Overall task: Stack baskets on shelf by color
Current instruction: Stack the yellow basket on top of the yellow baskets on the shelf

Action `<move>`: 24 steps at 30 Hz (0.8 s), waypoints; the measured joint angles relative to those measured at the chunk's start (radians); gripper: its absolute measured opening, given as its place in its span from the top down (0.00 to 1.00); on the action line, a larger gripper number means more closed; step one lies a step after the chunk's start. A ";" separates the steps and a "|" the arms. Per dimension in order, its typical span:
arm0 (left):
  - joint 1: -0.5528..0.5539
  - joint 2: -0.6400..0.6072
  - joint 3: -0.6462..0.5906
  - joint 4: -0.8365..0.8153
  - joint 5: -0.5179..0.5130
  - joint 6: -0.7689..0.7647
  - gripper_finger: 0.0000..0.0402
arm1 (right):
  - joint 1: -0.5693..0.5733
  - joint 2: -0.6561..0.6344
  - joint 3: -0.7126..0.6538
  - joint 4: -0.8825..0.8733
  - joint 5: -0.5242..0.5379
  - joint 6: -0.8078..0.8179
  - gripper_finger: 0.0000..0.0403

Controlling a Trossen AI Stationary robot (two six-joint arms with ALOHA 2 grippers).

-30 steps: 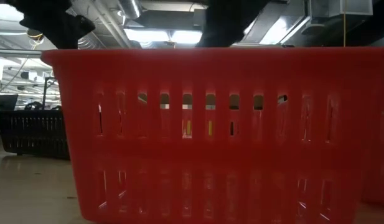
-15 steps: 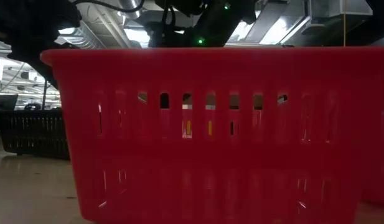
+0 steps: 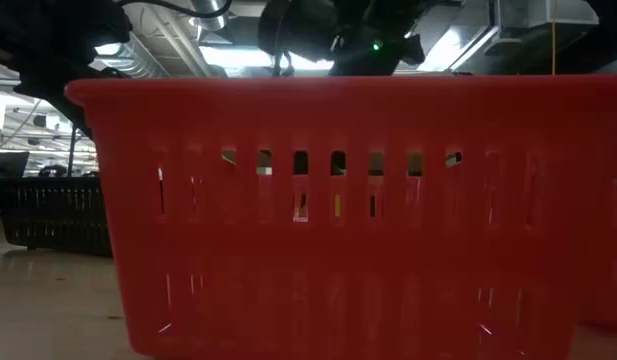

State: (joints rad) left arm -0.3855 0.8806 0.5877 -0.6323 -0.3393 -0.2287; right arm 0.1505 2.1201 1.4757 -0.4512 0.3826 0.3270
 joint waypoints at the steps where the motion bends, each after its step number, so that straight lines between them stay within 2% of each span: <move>1: 0.000 0.000 0.000 0.000 0.000 -0.001 1.00 | 0.000 0.000 -0.007 -0.001 -0.019 0.014 0.77; 4: 0.000 0.000 0.000 0.002 -0.003 -0.004 1.00 | 0.000 0.000 -0.015 -0.001 -0.074 0.062 0.80; 8: 0.000 0.000 0.000 0.017 -0.018 -0.003 1.00 | 0.006 0.000 -0.017 -0.001 -0.076 0.054 0.96; 13: 0.000 0.000 0.000 0.030 -0.018 0.004 1.00 | 0.027 -0.003 0.043 -0.072 -0.097 0.009 0.99; 18: 0.000 0.000 0.000 0.041 -0.017 0.076 1.00 | 0.063 -0.009 0.205 -0.288 -0.091 -0.039 1.00; 24: 0.000 0.000 0.000 0.062 -0.017 0.083 1.00 | 0.108 -0.011 0.453 -0.567 -0.074 -0.124 1.00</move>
State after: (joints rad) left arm -0.3855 0.8806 0.5873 -0.5705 -0.3565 -0.1461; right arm 0.2589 2.1093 1.9290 -1.0184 0.3082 0.2030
